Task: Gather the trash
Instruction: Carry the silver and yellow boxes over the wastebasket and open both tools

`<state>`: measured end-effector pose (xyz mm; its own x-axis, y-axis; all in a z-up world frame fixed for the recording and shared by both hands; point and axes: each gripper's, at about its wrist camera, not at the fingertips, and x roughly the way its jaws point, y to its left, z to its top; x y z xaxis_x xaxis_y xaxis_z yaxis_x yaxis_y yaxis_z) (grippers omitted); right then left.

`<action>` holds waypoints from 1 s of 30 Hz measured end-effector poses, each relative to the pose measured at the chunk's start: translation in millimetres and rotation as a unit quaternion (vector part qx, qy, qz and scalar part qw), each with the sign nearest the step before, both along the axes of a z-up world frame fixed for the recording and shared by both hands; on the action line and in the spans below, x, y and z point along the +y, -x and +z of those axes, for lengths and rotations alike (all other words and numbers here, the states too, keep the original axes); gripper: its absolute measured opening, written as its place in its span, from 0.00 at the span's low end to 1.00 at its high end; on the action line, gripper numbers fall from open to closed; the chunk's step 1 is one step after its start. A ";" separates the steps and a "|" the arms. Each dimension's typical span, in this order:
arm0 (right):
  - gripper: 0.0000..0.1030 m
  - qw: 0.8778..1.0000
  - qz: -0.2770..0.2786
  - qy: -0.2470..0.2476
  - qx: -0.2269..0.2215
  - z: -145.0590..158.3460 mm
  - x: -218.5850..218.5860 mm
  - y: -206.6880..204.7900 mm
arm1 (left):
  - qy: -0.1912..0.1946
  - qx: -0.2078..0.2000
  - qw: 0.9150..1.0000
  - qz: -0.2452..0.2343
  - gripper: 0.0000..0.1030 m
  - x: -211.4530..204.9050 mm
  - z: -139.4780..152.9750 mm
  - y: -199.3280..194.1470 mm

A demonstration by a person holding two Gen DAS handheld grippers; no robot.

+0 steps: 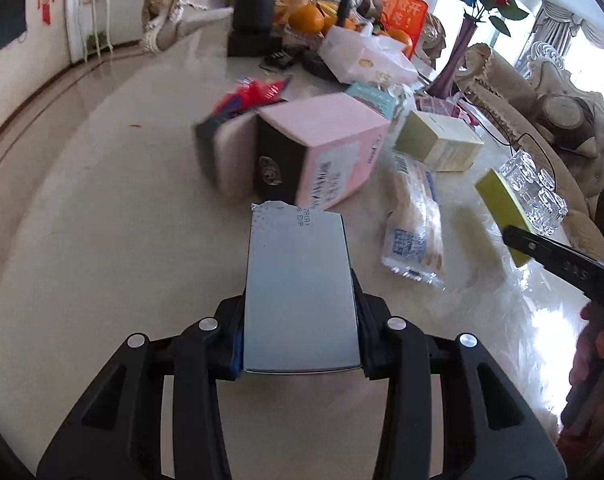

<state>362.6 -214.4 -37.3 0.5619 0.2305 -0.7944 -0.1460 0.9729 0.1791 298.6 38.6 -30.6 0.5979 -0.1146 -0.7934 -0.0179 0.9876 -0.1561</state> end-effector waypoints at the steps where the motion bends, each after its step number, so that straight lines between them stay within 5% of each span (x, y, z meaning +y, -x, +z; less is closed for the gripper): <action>1: 0.27 1.000 0.002 -0.003 -0.003 2.3 0.1 4.9 | 0.002 -0.003 1.000 0.000 0.39 2.2 2.1 5.1; 10: 0.27 0.995 0.068 -0.056 -0.055 33.0 11.9 122.3 | 0.026 -0.064 0.996 -0.058 0.39 6.2 36.9 129.7; 17: 0.27 0.985 0.133 -0.092 -0.060 38.3 23.0 237.3 | 0.038 -0.067 0.990 -0.119 0.40 -10.9 37.7 227.8; 23: 0.27 0.981 0.169 -0.092 0.004 10.3 31.2 305.3 | 0.008 -0.001 0.986 -0.164 0.40 -32.9 -3.5 280.6; 30: 0.27 0.977 0.141 -0.040 0.156 -98.0 40.2 293.5 | 0.003 0.147 0.971 -0.188 0.40 -49.1 -105.4 275.2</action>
